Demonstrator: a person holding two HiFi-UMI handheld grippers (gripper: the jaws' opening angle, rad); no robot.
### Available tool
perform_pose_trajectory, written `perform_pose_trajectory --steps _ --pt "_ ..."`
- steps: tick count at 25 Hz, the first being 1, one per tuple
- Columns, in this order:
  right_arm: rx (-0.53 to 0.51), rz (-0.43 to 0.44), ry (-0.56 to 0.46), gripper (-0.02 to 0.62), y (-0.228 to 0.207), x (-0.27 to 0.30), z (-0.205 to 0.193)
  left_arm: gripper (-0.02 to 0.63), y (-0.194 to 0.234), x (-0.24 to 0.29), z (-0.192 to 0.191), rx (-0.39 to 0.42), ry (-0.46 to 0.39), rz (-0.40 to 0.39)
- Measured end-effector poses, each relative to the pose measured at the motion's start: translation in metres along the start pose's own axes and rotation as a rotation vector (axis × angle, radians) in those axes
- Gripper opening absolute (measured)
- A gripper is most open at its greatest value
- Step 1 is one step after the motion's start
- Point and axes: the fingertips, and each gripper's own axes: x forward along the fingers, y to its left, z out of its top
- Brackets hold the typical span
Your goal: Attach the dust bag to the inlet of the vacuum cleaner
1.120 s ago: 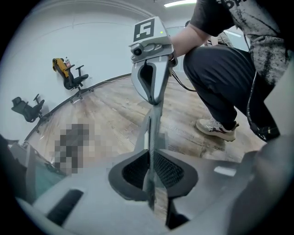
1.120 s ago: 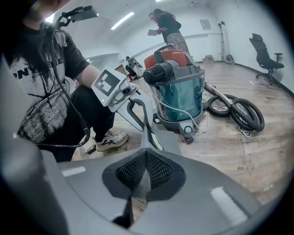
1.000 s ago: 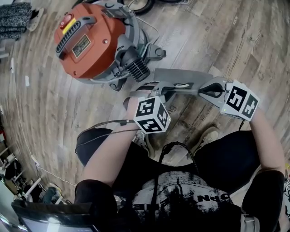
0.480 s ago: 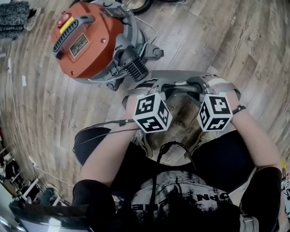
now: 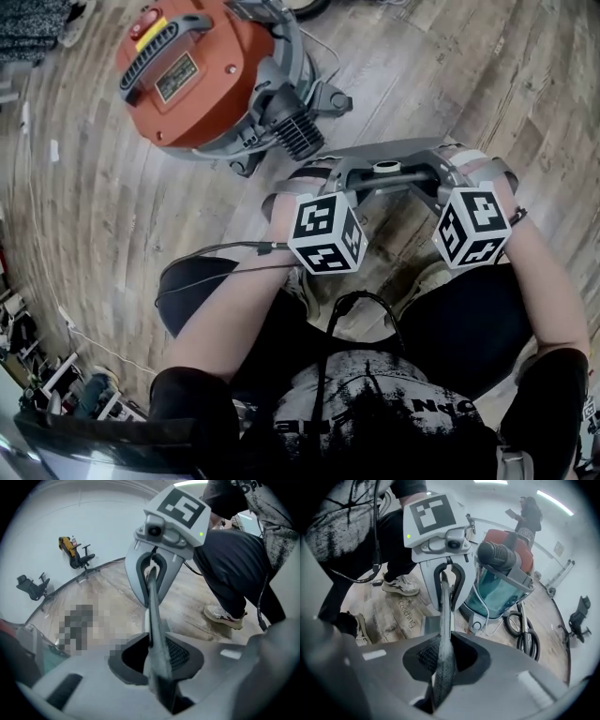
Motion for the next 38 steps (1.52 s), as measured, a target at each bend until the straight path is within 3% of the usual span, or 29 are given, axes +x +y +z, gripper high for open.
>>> perform_pose_trajectory --steps 1,2,7,11,20,27,35,38 --pt "-0.016 0.007 -0.006 0.031 -0.001 -0.003 0.002 0.044 0.002 -0.004 0.005 -0.003 -0.012 0.02" --pt "-0.031 0.01 -0.009 0.031 -0.003 -0.006 0.004 0.034 0.005 -0.009 0.009 -0.009 -0.026 0.043" --pt "-0.081 0.017 -0.012 0.031 -0.01 -0.022 0.017 0.031 0.009 -0.03 0.018 -0.03 -0.034 0.118" --pt "-0.12 0.053 -0.049 0.032 -0.016 -0.044 0.038 0.028 0.01 -0.061 0.03 -0.113 -0.053 0.165" --pt "-0.339 0.032 -0.13 0.032 -0.04 -0.076 0.105 0.028 0.023 -0.134 0.029 -0.248 0.009 0.366" --pt "-0.344 -0.023 -0.157 0.035 -0.046 -0.083 0.143 0.028 0.025 -0.168 0.017 -0.29 0.072 0.416" --pt "-0.317 -0.102 -0.121 0.035 -0.058 -0.064 0.143 0.029 0.042 -0.16 -0.002 -0.251 0.089 0.429" --pt "-0.304 -0.109 -0.129 0.038 -0.063 -0.061 0.145 0.029 0.047 -0.16 -0.005 -0.274 0.07 0.419"
